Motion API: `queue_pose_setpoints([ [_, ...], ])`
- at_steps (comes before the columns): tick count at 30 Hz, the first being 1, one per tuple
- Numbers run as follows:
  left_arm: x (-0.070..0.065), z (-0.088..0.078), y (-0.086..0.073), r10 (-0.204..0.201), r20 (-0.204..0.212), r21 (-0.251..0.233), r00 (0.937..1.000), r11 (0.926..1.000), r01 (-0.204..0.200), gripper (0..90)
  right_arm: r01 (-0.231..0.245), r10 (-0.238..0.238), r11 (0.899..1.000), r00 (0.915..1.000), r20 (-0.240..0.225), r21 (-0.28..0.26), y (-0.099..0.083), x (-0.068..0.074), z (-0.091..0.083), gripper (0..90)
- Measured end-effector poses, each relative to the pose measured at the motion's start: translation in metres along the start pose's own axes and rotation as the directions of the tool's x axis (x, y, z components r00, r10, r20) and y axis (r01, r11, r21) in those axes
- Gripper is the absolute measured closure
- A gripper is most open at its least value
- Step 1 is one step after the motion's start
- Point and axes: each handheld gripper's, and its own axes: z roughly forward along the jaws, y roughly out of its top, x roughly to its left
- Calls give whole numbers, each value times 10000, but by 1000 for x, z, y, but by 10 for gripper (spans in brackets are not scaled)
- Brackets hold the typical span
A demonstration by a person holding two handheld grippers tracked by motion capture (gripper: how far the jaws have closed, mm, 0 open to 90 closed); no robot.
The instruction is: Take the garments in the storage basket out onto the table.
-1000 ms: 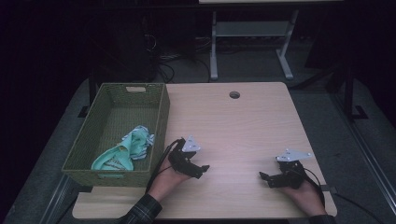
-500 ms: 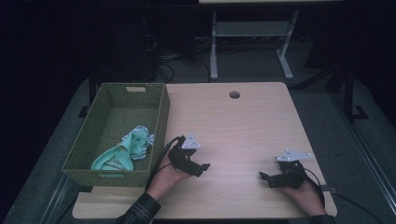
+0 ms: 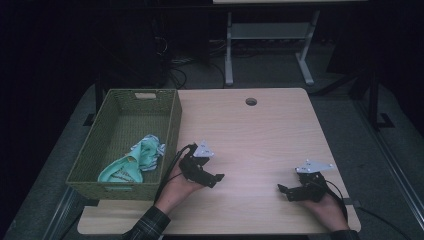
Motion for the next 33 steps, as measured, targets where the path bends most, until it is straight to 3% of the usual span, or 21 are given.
queue_pose_setpoints([
  [33, 3, -17, 22, 56, 246, -4, 9997, 10000, -56, 135, 19, -19, 10000, 10000, 0, 6, 0, 0, 0, 71],
])
